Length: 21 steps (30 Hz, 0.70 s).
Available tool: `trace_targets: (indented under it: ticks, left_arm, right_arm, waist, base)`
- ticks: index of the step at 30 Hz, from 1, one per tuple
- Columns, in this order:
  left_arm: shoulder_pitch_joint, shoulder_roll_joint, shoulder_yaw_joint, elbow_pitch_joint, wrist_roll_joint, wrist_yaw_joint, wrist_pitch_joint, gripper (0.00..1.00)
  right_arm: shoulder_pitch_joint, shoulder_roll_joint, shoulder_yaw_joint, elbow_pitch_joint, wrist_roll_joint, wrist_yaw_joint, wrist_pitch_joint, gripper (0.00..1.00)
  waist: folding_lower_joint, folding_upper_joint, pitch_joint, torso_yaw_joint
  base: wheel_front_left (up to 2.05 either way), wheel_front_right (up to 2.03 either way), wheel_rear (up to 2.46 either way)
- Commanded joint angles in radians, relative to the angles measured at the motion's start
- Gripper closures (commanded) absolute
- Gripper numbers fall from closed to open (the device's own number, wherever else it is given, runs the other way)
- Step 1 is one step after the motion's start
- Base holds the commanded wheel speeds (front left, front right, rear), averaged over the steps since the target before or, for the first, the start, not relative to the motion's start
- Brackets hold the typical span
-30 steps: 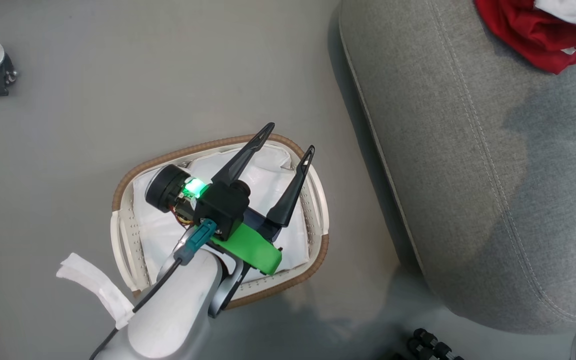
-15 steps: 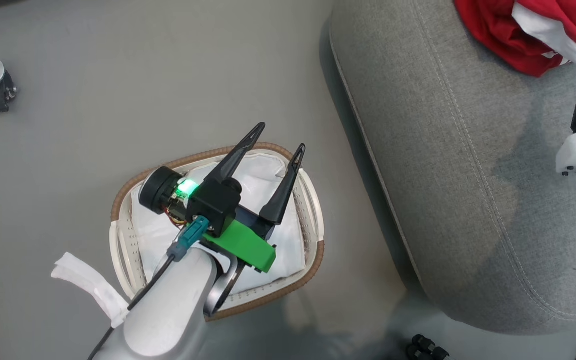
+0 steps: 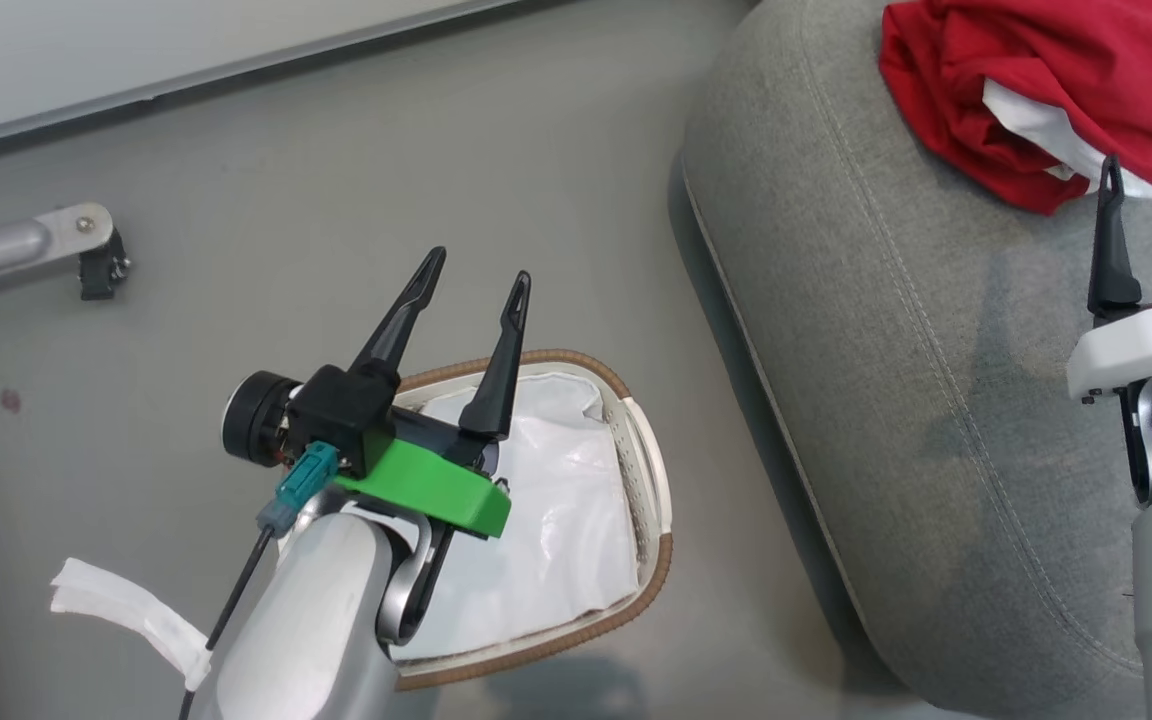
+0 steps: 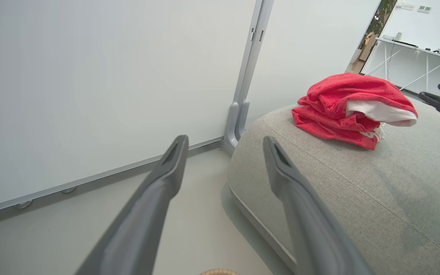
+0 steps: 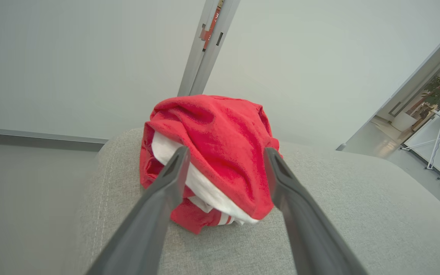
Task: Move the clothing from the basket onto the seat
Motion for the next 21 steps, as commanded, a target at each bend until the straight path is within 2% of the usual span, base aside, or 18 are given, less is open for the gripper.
trace_targets:
  ticks: [1, 12, 21]
  left_arm:
    - [0.023, -0.005, 0.015, 0.003, 0.008, 0.005, 0.0, 0.0]
    - [0.146, -0.019, 0.159, 0.04, -0.04, 0.025, 0.0, 0.0]
    - [0.262, -0.019, 0.271, 0.056, -0.07, 0.038, 0.0, 0.0]
  right_arm:
    - [0.002, -0.003, 0.013, -0.006, 0.005, -0.001, -0.002, 0.0]
    - [0.008, 0.042, 0.144, 0.038, 0.045, -0.001, -0.002, 0.0]
    - [0.132, 0.072, 0.187, 0.042, 0.12, -0.001, -0.002, 0.0]
  waist:
    - [0.0, 0.0, -0.075, 0.054]
    - [0.0, 0.0, -0.217, 0.184]
    - [0.0, 0.0, -0.293, 0.249]
  base:
    - [0.0, 0.0, 0.0]
    - [0.0, 0.0, 0.0]
    - [0.0, 0.0, 0.0]
